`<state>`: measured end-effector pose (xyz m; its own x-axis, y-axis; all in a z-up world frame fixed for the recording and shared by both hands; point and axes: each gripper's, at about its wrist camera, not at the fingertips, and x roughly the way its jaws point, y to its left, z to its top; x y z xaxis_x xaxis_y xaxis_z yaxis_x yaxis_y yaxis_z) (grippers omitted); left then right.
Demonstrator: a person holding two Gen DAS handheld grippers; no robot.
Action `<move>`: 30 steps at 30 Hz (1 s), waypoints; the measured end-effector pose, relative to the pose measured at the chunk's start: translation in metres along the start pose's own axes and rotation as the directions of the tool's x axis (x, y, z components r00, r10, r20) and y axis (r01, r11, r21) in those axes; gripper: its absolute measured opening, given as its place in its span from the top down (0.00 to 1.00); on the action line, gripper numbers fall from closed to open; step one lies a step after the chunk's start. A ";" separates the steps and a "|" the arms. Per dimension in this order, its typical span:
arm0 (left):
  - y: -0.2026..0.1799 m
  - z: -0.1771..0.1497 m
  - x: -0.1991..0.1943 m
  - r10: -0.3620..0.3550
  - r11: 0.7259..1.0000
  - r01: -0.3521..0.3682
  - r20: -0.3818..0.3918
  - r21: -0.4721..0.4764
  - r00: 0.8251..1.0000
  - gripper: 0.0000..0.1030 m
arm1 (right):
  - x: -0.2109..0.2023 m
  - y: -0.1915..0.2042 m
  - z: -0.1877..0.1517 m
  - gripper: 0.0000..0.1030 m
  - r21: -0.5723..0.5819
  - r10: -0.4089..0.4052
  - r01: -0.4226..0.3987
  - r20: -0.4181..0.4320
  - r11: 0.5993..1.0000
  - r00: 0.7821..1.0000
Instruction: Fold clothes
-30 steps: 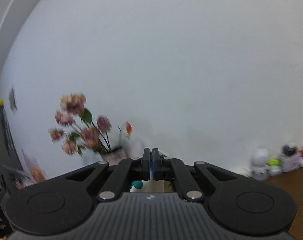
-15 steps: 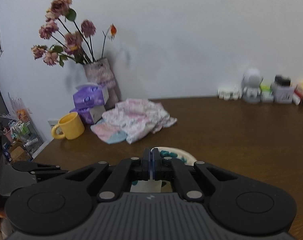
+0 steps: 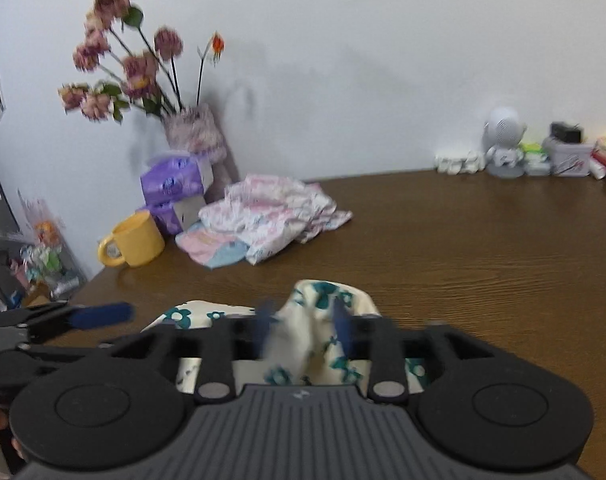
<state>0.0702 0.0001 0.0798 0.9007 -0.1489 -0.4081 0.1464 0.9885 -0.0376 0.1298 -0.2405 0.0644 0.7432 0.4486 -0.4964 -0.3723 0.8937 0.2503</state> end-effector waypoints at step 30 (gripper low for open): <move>-0.070 -0.068 -0.015 -0.016 0.999 0.023 -0.140 0.044 0.990 0.27 | -0.043 -0.027 -0.088 0.44 -0.063 -0.285 0.289 0.070 0.955 0.956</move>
<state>0.0183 -0.0654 0.0268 0.8320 -0.1599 -0.5312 0.1848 0.9828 -0.0064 0.0592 -0.2838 0.0053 0.8553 0.1745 -0.4879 -0.1757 0.9835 0.0437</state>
